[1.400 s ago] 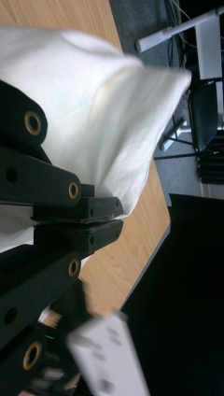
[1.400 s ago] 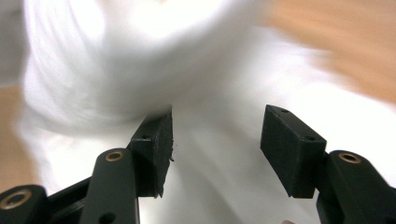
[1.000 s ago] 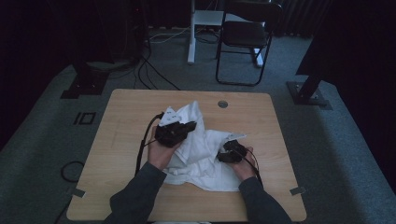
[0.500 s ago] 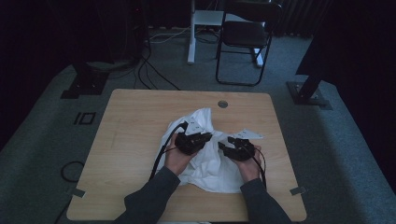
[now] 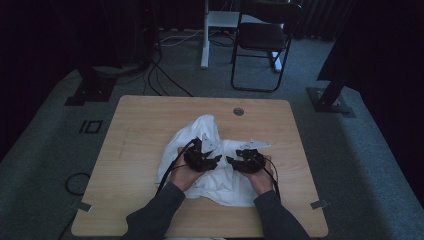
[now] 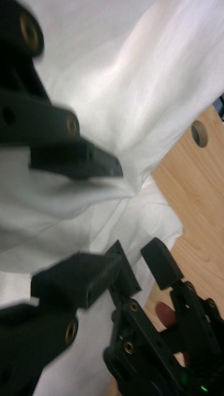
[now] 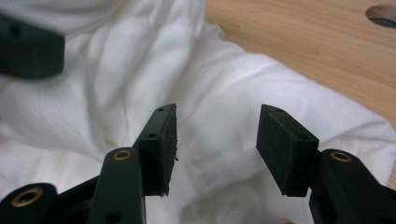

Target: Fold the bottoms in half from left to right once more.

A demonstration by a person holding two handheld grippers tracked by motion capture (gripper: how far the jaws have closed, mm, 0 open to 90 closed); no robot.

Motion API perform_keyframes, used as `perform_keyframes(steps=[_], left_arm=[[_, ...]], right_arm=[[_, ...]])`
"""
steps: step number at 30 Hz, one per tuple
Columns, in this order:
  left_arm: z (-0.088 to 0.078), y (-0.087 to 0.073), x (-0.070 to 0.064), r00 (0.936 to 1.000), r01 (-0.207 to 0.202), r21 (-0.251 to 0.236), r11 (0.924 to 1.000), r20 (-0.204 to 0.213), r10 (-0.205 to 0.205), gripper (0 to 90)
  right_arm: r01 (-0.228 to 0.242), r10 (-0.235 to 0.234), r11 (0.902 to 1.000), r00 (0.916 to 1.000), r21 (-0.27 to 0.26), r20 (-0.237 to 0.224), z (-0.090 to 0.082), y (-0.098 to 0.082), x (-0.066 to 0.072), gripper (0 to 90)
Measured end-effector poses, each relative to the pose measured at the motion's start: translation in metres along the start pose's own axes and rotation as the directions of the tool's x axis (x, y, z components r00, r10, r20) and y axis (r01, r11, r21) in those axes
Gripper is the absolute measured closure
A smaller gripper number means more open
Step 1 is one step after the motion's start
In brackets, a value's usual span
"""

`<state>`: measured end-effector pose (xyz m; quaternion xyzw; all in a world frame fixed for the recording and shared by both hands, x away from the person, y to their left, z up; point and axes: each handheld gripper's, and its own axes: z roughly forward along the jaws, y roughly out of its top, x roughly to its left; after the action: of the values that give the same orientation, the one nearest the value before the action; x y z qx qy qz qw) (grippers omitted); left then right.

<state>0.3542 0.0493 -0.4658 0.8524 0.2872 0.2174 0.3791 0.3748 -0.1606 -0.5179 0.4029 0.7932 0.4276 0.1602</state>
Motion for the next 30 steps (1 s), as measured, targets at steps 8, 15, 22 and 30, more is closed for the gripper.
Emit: perform_keyframes(steps=[8, 15, 22, 30], left_arm=[[0.021, -0.011, -0.02, 0.9855, -0.075, 0.088, 0.9932, -0.145, 0.087, 22.6], [0.03, -0.018, -0.013, 0.981, -0.058, 0.137, 0.9889, -0.176, 0.082, 72.6], [-0.013, -0.007, 0.004, 0.9922, 0.084, -0.076, 0.9936, -0.086, -0.09, 78.7], [-0.053, 0.013, 0.007, 0.979, 0.193, -0.256, 0.9472, 0.115, -0.168, 78.8]], right_arm=[[-0.013, 0.013, 0.9998, 0.9999, 0.017, 0.002, 0.0, -0.004, -0.006, 45.7], [0.015, -0.014, 0.9972, 0.9998, 0.074, -0.013, 0.007, -0.013, 0.0, 39.6], [0.046, -0.038, 0.9887, 0.9977, 0.143, -0.057, 0.034, -0.026, 0.014, 39.3], [0.049, -0.046, 0.9959, 0.998, 0.077, -0.045, 0.052, -0.021, 0.025, 43.2]])
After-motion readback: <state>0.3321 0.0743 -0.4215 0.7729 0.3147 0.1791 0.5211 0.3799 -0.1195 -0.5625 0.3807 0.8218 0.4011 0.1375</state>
